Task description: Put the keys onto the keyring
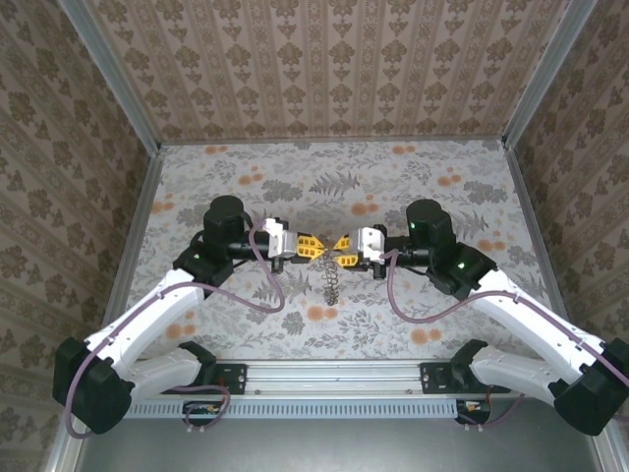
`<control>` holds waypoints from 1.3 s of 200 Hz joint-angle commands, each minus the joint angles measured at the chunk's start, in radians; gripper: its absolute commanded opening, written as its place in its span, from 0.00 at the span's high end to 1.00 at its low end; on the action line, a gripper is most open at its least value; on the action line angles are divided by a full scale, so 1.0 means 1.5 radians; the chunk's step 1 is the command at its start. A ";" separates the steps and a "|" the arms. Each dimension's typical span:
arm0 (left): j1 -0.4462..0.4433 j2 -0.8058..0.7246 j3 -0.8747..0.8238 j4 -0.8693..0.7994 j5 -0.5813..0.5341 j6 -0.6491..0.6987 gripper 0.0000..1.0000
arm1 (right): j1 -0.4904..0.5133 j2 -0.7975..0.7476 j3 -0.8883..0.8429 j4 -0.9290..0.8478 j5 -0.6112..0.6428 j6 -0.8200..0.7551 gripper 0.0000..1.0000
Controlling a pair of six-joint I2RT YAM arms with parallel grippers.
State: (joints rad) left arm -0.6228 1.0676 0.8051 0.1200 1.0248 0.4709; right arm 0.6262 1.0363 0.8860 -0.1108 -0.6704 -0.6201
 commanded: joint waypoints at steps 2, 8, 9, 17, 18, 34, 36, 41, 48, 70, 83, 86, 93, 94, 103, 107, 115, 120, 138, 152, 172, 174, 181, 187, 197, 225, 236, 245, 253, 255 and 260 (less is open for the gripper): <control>-0.008 0.003 0.002 0.014 0.017 0.006 1.00 | -0.003 0.012 0.026 0.018 -0.043 0.015 0.81; -0.009 0.004 0.003 0.014 0.016 0.006 1.00 | -0.003 0.014 0.027 0.017 -0.045 0.015 0.82; -0.010 0.004 0.002 0.014 0.016 0.005 1.00 | -0.003 0.014 0.027 0.017 -0.045 0.014 0.82; -0.011 0.005 0.004 0.013 0.014 0.005 1.00 | -0.003 0.013 0.027 0.017 -0.047 0.015 0.85; -0.011 0.005 0.004 0.014 0.015 0.005 1.00 | -0.003 0.014 0.027 0.017 -0.048 0.015 0.85; -0.014 0.008 0.003 0.014 0.012 0.004 1.00 | -0.003 0.013 0.026 0.014 -0.051 0.013 0.87; -0.014 0.008 0.004 0.014 0.012 0.003 1.00 | -0.003 0.012 0.026 0.013 -0.051 0.013 0.87; -0.014 0.009 0.004 0.014 0.012 0.003 1.00 | -0.003 0.012 0.025 0.012 -0.051 0.013 0.87; -0.015 0.010 0.005 0.014 0.012 0.003 1.00 | -0.003 0.011 0.025 0.012 -0.050 0.012 0.87; -0.017 0.013 0.006 0.016 0.009 0.001 1.00 | -0.003 0.009 0.023 0.010 -0.053 0.012 0.86; -0.018 0.015 0.006 0.020 0.007 -0.001 1.00 | -0.003 0.011 0.022 0.008 -0.053 0.011 0.86; -0.018 0.016 0.006 0.020 0.007 -0.001 1.00 | -0.003 0.012 0.022 0.008 -0.052 0.011 0.86; -0.019 0.017 0.006 0.024 0.007 -0.003 1.00 | -0.003 0.012 0.022 0.007 -0.052 0.011 0.86; -0.019 0.017 0.007 0.023 0.008 -0.003 1.00 | -0.003 0.013 0.022 0.007 -0.052 0.010 0.86; -0.020 0.019 0.007 0.026 0.007 -0.006 1.00 | -0.003 0.014 0.020 0.008 -0.052 0.011 0.86; -0.020 0.018 0.007 0.028 0.007 -0.008 1.00 | -0.003 0.013 0.018 0.008 -0.052 0.011 0.86; -0.020 0.018 0.006 0.033 0.004 -0.011 1.00 | -0.003 0.012 0.011 0.009 -0.048 0.011 0.84; -0.020 0.019 0.006 0.035 0.004 -0.013 1.00 | -0.003 0.010 0.005 0.012 -0.047 0.011 0.81; -0.020 0.017 0.007 0.040 0.005 -0.018 1.00 | -0.008 -0.002 -0.028 0.040 -0.045 0.026 0.72; -0.020 0.016 0.007 0.041 0.006 -0.019 1.00 | -0.008 -0.010 -0.054 0.074 -0.047 0.050 0.67; -0.020 0.014 0.007 0.040 0.006 -0.019 1.00 | -0.008 -0.016 -0.080 0.104 -0.045 0.078 0.63; -0.020 0.014 0.007 0.040 0.006 -0.020 1.00 | -0.008 -0.017 -0.082 0.106 -0.044 0.080 0.63; -0.020 0.014 0.006 0.039 0.004 -0.020 1.00 | -0.008 -0.018 -0.090 0.115 -0.042 0.089 0.61; -0.020 0.014 0.006 0.040 0.003 -0.019 1.00 | -0.008 -0.020 -0.097 0.122 -0.041 0.096 0.60; -0.020 0.014 0.005 0.040 0.002 -0.020 1.00 | -0.008 -0.022 -0.107 0.137 -0.033 0.111 0.60; -0.020 0.016 0.005 0.043 -0.006 -0.026 1.00 | -0.003 -0.020 -0.137 0.202 0.000 0.162 0.60; -0.020 0.016 0.005 0.046 -0.011 -0.030 1.00 | 0.006 -0.019 -0.152 0.241 0.017 0.183 0.60; -0.020 0.016 0.003 0.048 -0.016 -0.033 1.00 | 0.015 -0.017 -0.160 0.263 0.031 0.194 0.60; -0.020 0.017 0.003 0.050 -0.021 -0.036 1.00 | 0.024 -0.017 -0.167 0.276 0.047 0.196 0.60; -0.020 0.016 0.003 0.051 -0.022 -0.037 1.00 | 0.026 -0.017 -0.168 0.278 0.052 0.197 0.60; -0.020 0.016 0.002 0.051 -0.024 -0.038 1.00 | 0.032 -0.017 -0.172 0.284 0.062 0.197 0.60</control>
State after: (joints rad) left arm -0.6476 1.0920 0.8051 0.1417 0.9974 0.4465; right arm 0.6392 1.0222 0.6590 0.1852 -0.6567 -0.3908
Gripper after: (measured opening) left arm 0.047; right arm 0.402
